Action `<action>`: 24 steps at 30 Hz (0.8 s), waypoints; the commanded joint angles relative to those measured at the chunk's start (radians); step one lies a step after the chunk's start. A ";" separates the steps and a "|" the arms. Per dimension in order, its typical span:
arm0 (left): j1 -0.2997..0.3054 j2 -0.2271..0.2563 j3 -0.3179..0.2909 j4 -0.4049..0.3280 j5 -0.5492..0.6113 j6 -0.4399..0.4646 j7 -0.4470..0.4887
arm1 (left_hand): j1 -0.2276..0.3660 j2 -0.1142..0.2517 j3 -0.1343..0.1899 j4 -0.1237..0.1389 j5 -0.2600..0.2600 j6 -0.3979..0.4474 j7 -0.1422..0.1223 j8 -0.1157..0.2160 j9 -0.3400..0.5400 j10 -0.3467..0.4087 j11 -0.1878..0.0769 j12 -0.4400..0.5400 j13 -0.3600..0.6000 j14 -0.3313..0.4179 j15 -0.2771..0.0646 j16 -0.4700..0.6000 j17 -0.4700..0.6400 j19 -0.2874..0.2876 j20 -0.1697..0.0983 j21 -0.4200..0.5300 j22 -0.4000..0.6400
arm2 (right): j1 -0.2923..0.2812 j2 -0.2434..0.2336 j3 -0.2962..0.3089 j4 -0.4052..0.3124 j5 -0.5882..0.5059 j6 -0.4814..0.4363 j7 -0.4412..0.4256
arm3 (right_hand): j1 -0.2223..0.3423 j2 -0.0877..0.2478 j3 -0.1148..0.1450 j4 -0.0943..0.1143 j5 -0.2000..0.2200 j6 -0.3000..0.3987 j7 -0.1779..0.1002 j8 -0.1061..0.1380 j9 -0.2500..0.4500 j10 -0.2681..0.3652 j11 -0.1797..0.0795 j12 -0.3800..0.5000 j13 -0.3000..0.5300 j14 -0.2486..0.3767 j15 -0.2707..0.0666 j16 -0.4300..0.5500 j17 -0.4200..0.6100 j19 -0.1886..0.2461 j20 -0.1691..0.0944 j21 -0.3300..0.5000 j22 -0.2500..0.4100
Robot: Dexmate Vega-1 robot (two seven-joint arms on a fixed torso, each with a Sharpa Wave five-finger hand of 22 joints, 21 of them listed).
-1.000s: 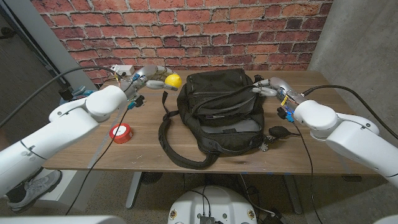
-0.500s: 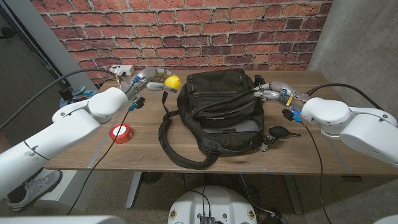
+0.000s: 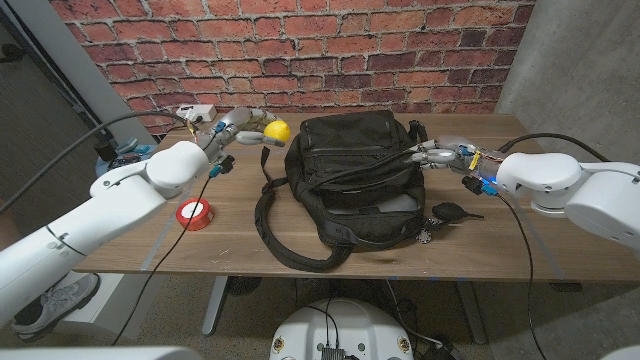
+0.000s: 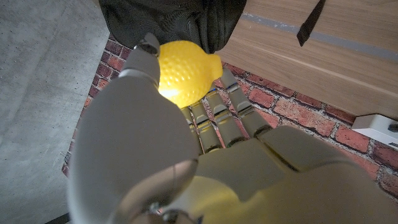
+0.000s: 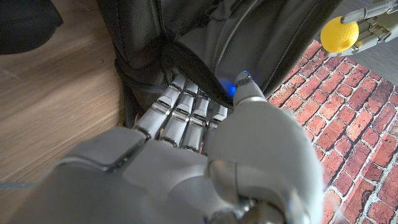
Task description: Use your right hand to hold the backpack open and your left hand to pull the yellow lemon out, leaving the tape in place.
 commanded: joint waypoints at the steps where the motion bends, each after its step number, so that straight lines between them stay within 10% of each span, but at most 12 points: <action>1: -0.006 -0.013 0.009 0.015 0.005 0.007 0.031 | -0.017 0.087 0.013 0.005 0.005 0.105 0.088 0.077 0.084 0.014 0.002 0.024 0.206 0.007 0.003 -0.002 0.005 -0.004 0.001 0.006 0.000 | -0.041 -0.026 0.066 0.005 0.045 -0.005 0.042 | 0.006 0.003 0.007 -0.007 0.003 -0.010 -0.003 -0.001 0.003 -0.014 0.000 -0.004 0.001 -0.011 -0.052 -0.003 0.002 -0.002 0.003 0.003 0.001; 24: -0.057 -0.001 0.044 0.033 0.020 0.017 0.008 | -0.019 0.087 0.015 0.004 0.005 0.100 0.087 0.076 0.081 0.014 0.000 0.021 0.206 0.006 0.000 -0.009 0.009 -0.008 0.000 0.009 -0.001 | -0.211 0.084 0.225 0.145 0.083 0.141 0.291 | 0.028 -0.002 0.019 -0.015 0.007 -0.111 -0.011 -0.023 0.003 -0.144 -0.001 -0.064 -0.003 -0.114 -0.033 -0.013 -0.013 -0.032 0.008 0.007 0.002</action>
